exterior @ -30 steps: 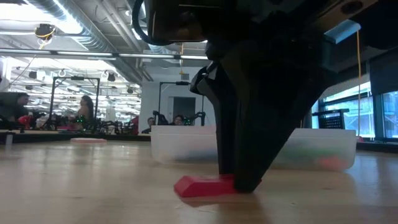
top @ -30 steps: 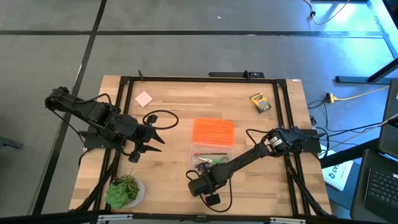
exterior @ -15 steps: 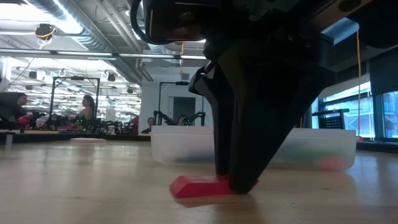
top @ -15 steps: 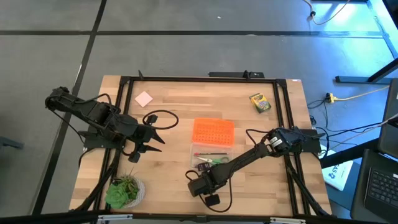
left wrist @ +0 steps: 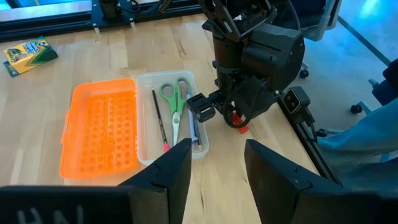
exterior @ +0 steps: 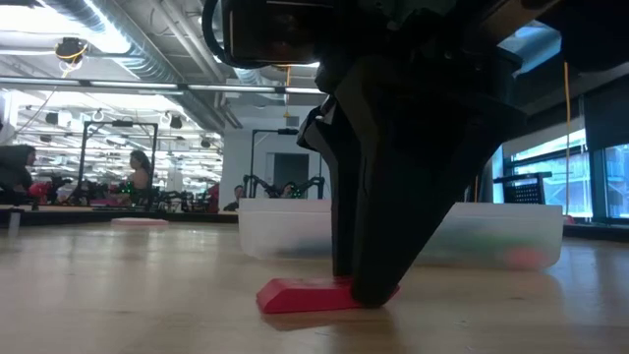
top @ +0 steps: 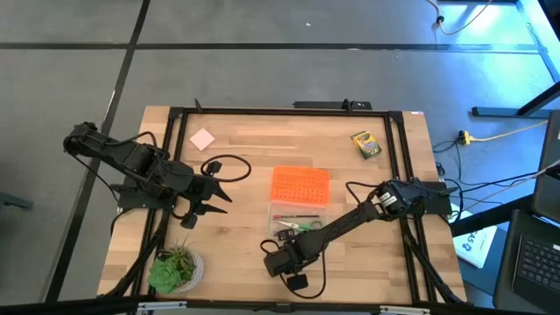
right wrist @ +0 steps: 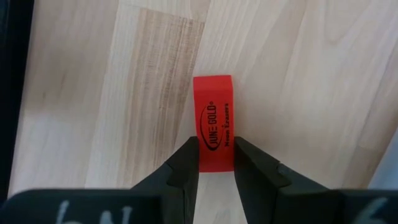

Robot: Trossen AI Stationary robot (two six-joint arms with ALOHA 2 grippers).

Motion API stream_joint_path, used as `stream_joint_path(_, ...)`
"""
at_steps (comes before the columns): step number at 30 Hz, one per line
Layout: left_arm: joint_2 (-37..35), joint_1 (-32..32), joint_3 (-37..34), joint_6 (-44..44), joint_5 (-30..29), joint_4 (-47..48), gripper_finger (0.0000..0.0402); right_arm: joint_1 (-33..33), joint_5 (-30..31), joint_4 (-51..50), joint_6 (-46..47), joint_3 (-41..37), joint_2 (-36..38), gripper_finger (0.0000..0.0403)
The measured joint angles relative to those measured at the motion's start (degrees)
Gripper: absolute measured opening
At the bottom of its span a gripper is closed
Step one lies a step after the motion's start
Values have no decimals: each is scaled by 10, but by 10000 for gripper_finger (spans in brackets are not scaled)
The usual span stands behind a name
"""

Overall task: Pack school essentials
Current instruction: Put the red eraser into the orange supply box

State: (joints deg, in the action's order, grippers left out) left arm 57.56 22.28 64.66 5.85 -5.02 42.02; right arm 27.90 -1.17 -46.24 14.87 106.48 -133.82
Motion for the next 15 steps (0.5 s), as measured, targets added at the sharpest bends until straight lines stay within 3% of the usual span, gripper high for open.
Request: stream_joint_path(15, 0, 0, 0, 0, 0, 0, 142, 0, 0, -1, -2, 0, 0, 84)
